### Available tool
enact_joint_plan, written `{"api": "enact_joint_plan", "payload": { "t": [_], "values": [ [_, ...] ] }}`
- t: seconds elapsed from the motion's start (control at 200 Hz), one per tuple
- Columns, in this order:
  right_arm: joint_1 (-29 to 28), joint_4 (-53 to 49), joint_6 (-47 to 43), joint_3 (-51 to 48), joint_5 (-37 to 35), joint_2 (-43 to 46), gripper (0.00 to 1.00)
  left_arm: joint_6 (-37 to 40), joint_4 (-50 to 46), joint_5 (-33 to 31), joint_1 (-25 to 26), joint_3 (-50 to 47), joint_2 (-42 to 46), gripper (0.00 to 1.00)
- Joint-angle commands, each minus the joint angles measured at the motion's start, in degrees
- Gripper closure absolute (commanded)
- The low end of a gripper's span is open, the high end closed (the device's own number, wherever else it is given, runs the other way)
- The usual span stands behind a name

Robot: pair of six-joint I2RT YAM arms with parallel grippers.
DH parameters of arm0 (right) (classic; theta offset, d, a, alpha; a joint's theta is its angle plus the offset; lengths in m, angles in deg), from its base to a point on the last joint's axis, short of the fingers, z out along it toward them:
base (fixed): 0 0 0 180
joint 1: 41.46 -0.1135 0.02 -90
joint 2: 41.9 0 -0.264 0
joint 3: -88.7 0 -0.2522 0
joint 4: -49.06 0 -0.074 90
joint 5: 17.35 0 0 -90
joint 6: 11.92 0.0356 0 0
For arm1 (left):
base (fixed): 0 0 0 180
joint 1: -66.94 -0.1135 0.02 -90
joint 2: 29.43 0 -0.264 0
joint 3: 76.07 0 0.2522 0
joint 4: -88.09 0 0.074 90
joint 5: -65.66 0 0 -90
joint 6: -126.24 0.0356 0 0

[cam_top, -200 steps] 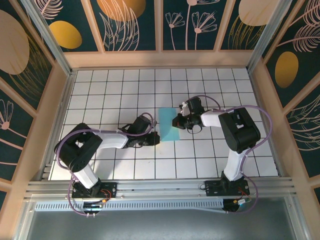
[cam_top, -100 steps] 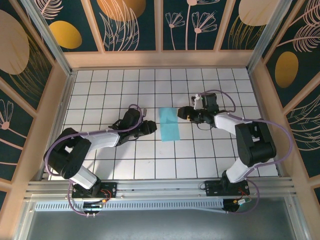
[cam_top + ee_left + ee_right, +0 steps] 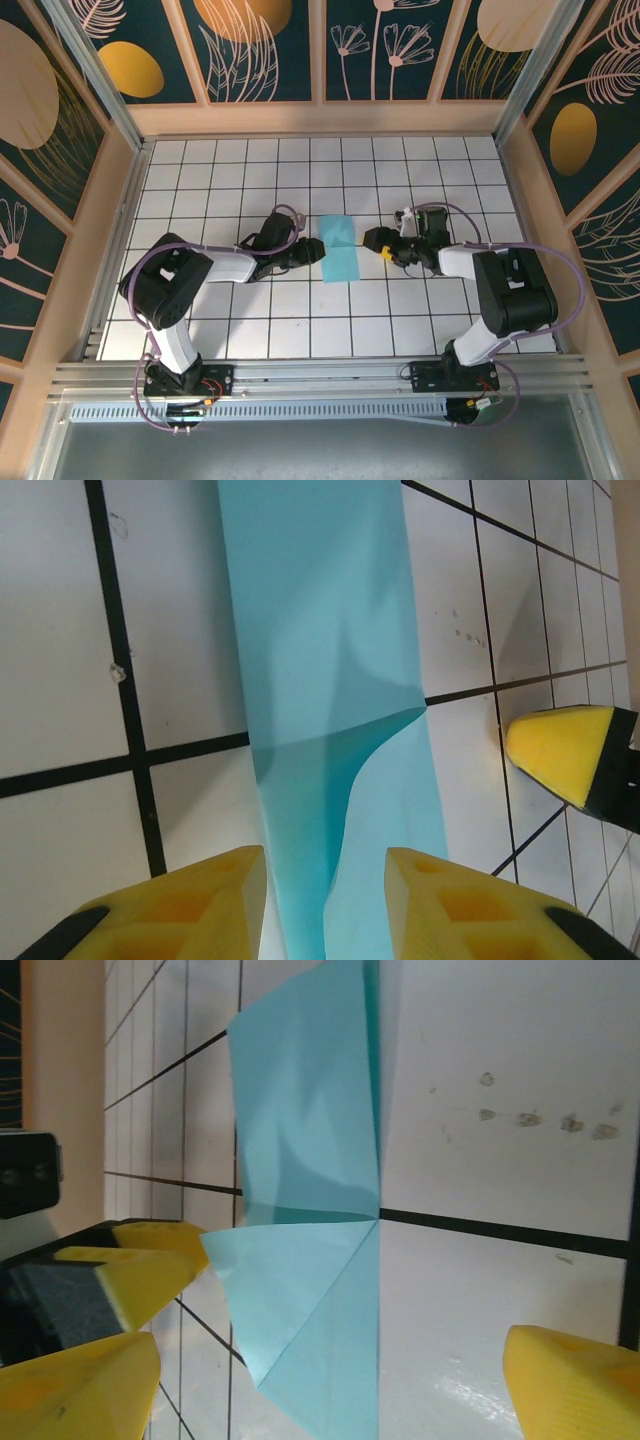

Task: Fold a paper plane with a square sheet of paper (fold left side to right side)
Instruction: Turn over the paper at the center of the table.

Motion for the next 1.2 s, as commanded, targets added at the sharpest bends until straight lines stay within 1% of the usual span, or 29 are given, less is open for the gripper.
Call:
{"api": "enact_joint_plan", "payload": {
  "t": [0.0,0.195,0.46,0.525,0.566,0.621,0.696,0.861,1.016,1.196],
  "values": [
    [0.32,2.93,0.75,-0.67,1.56,1.27,0.11,1.66,1.76,1.67,-0.44,2.56,-1.84,0.65],
    [0.34,2.92,0.95,-0.32,1.95,1.40,0.13,2.65,-0.26,0.88,-0.46,4.71,-4.18,0.67],
    [0.14,3.10,0.56,0.21,3.46,0.49,0.21,2.31,1.92,2.37,-0.47,4.44,-5.27,0.88],
    [-0.14,3.22,0.49,0.47,3.85,0.17,0.25,2.10,2.73,2.11,-0.47,3.96,-4.68,0.94],
    [-0.34,3.29,0.49,0.65,4.13,-0.06,0.29,1.97,3.57,1.94,-0.47,3.41,-4.18,0.96],
    [-0.70,3.38,0.49,1.06,4.28,-0.60,0.36,1.59,4.70,1.31,-0.43,2.56,-3.10,0.98],
    [-1.44,3.78,0.66,1.55,4.29,-1.11,0.41,0.41,7.08,0.54,-0.48,0.77,-1.51,0.99],
    [-3.76,6.47,2.02,2.74,3.76,-2.61,0.40,-3.40,14.12,-0.04,-0.45,-4.11,1.16,1.00],
    [-6.42,8.23,2.99,4.78,2.15,-4.93,0.30,-4.76,17.10,-0.89,-0.48,-6.66,2.45,1.00],
    [-8.83,8.82,3.12,7.39,0.04,-8.00,0.27,-4.94,17.84,-1.47,-0.43,-7.58,3.30,1.00]
  ]
}}
